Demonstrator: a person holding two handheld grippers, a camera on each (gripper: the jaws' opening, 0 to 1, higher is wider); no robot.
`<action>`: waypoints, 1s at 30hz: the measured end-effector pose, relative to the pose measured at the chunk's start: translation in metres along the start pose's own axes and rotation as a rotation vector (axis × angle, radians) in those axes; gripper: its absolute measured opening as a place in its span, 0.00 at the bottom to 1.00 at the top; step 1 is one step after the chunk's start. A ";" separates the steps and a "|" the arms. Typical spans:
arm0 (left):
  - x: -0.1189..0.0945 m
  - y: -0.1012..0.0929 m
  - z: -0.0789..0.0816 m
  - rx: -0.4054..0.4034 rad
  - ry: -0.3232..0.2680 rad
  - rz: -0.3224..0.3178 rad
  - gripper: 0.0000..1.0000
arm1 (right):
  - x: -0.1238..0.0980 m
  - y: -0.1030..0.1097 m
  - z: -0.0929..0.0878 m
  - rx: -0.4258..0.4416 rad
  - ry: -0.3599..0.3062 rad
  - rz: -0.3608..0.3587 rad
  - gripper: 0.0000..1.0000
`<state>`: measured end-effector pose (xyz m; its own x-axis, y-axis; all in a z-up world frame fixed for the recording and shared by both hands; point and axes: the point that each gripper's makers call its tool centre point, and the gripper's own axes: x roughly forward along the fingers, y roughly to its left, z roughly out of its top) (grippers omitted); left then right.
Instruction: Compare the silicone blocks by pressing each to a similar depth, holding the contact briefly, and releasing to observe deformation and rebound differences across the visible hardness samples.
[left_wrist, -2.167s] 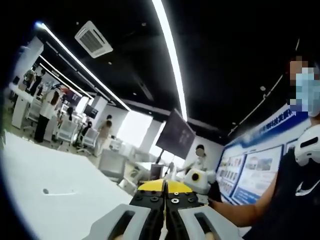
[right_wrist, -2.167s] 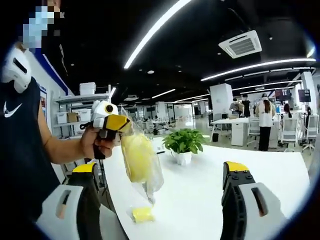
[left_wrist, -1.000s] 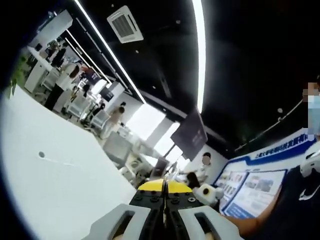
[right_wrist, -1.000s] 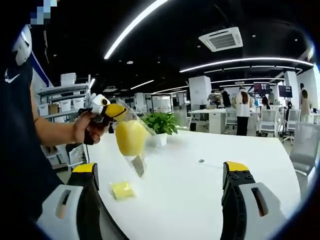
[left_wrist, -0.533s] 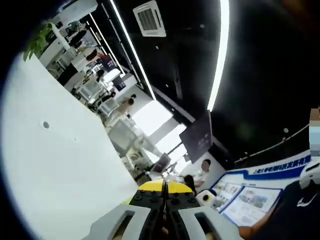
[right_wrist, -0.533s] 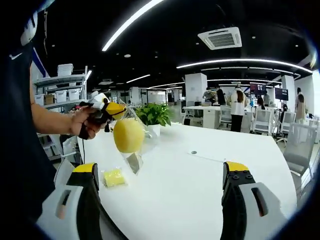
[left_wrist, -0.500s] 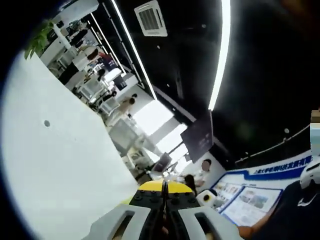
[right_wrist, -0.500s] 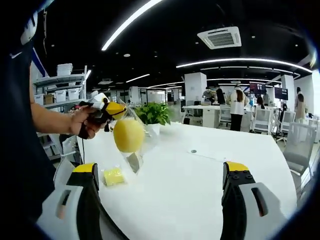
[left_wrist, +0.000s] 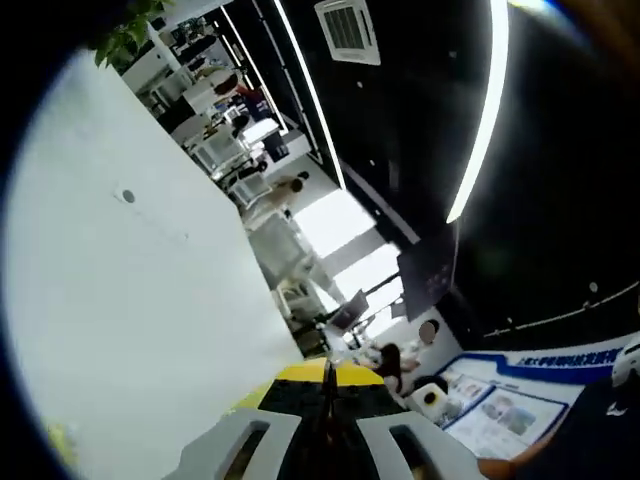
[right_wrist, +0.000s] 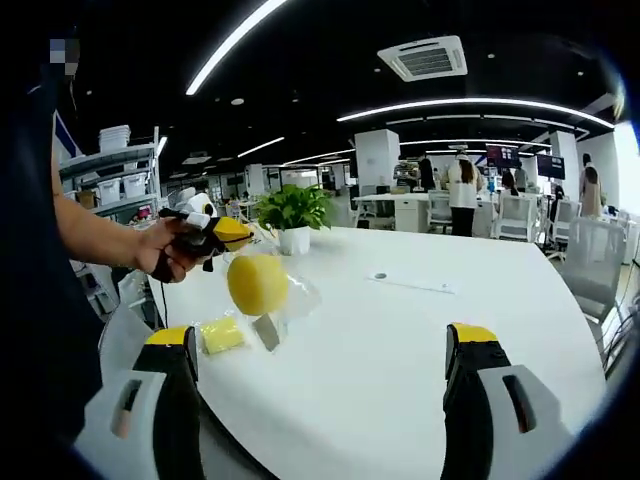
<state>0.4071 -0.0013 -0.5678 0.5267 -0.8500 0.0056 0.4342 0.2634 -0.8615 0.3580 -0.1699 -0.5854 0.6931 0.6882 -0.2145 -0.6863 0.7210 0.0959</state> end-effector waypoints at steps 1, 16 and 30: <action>0.000 0.004 -0.003 -0.010 0.002 0.003 0.00 | -0.001 0.000 -0.001 0.001 0.001 -0.003 0.97; -0.009 0.060 -0.040 -0.132 0.007 0.096 0.00 | -0.008 0.001 -0.012 0.021 0.026 -0.018 0.97; -0.016 0.106 -0.053 -0.213 -0.015 0.224 0.00 | -0.006 0.009 -0.047 0.075 0.080 -0.019 0.97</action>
<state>0.4061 0.0158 -0.6861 0.6034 -0.7745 -0.1898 0.1442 0.3401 -0.9293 0.3373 -0.1710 -0.6288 0.6841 0.6677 -0.2936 -0.6526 0.7401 0.1624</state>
